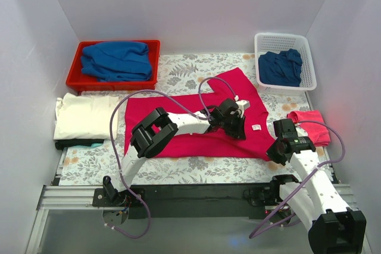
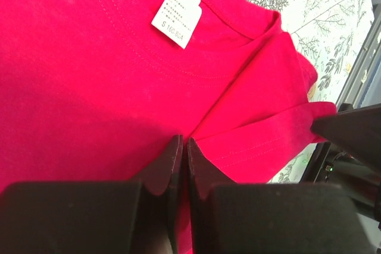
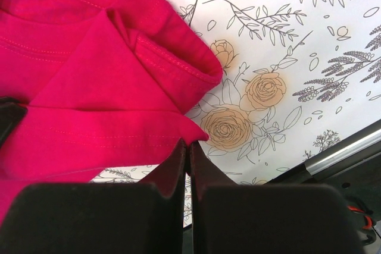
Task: Fold and stack the t-shirts
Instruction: Fold the flattened tshirt in 1/3 of the way
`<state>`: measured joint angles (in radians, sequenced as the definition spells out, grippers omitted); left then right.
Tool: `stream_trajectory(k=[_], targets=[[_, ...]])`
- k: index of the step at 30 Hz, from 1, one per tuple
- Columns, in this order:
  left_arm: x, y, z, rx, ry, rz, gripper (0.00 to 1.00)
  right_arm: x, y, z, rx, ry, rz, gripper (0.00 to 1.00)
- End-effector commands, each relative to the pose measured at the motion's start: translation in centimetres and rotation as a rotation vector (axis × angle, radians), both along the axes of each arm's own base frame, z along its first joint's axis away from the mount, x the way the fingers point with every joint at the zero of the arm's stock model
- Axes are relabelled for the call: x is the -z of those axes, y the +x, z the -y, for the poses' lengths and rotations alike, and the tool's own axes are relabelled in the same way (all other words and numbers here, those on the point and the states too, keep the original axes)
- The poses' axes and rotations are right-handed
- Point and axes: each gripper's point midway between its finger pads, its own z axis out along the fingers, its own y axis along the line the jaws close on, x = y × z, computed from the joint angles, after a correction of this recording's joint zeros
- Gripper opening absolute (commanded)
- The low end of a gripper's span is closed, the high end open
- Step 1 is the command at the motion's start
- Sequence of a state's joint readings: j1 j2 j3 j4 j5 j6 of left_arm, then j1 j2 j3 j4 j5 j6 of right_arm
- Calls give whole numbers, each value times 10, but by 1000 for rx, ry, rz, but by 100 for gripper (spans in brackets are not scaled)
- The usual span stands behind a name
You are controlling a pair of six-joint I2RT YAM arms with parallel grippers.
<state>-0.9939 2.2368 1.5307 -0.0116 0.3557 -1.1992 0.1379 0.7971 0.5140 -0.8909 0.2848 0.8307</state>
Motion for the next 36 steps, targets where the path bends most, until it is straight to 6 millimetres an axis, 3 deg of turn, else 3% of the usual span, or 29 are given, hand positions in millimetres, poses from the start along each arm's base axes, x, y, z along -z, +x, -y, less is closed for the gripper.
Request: stream_trajectory(k=[1,19,24,30,36], targets=[[-32,-2,1,3,-32,43,0,-5,-1,0,-7,-4,9,2],[-103,11,-9,-115,-122,176,0,-18,4,0,3,11,82,1],[-102,22,-17,-191,-107,205,0,-31,15,4,-5,-24,111,1],[-90,38,-25,-290,-63,226,0,-52,48,19,-7,-129,182,1],[-76,50,-35,-378,-17,244,0,-73,96,23,-64,-201,261,1]])
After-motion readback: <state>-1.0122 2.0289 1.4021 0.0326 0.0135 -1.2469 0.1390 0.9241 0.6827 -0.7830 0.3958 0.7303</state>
